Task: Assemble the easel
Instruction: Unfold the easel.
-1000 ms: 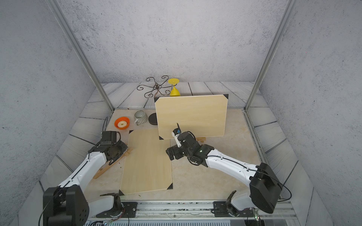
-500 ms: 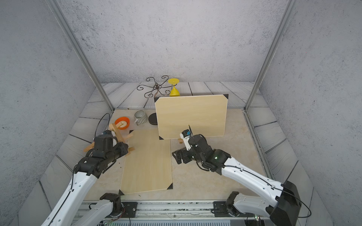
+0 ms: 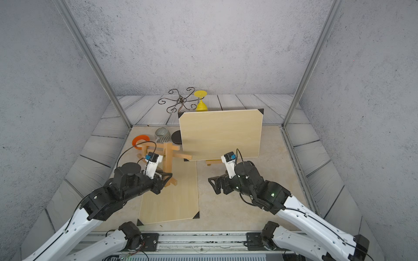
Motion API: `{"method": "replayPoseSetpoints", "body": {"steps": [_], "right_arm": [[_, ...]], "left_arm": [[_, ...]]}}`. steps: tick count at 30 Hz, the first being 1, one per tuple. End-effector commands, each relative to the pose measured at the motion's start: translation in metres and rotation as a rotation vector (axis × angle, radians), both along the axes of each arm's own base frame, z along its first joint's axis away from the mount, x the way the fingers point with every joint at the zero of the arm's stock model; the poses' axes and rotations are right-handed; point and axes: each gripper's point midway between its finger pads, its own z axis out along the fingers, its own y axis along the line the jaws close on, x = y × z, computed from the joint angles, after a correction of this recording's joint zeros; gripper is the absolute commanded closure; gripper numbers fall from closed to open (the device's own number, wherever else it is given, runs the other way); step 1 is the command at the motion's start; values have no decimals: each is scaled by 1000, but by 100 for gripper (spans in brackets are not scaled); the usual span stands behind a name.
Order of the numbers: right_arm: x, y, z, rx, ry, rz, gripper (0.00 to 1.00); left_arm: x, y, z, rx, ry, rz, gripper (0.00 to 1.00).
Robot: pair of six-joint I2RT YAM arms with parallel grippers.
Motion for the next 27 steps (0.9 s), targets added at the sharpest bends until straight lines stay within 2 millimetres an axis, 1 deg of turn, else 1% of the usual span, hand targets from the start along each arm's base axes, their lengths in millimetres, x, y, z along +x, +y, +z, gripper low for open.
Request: {"method": "replayPoseSetpoints", "body": {"steps": [1, 4, 6, 7, 10, 13, 16, 18, 23, 26, 27], "right_arm": [[4, 4, 12, 26, -21, -3, 1], [11, 5, 9, -12, -17, -23, 1], [13, 4, 17, -8, -34, -23, 1], [13, 3, 21, -5, -44, -24, 1], [20, -7, 20, -17, -58, -82, 1], [31, -20, 10, -63, -45, -147, 1], [34, -15, 9, -22, -41, -106, 1], [41, -18, 8, -27, -19, -129, 1], [45, -19, 25, 11, -32, -126, 1], [50, -23, 30, 31, -13, -140, 1], [53, -26, 29, 26, 2, -158, 1]], "left_arm": [[-8, -33, 55, -32, -253, -145, 100], [-20, -54, 60, -9, -325, -207, 100], [-29, -66, 60, -5, -352, -273, 100], [-30, -68, 60, -3, -357, -281, 100], [-29, -67, 63, -14, -379, -276, 100], [-38, -68, 69, -58, -402, -315, 100], [-48, -66, 68, -72, -408, -361, 100], [-53, -67, 64, -68, -403, -392, 100], [-62, -64, 58, -40, -375, -439, 100], [-72, -62, 54, -40, -379, -490, 100], [-74, -61, 53, -35, -381, -498, 100]]}}
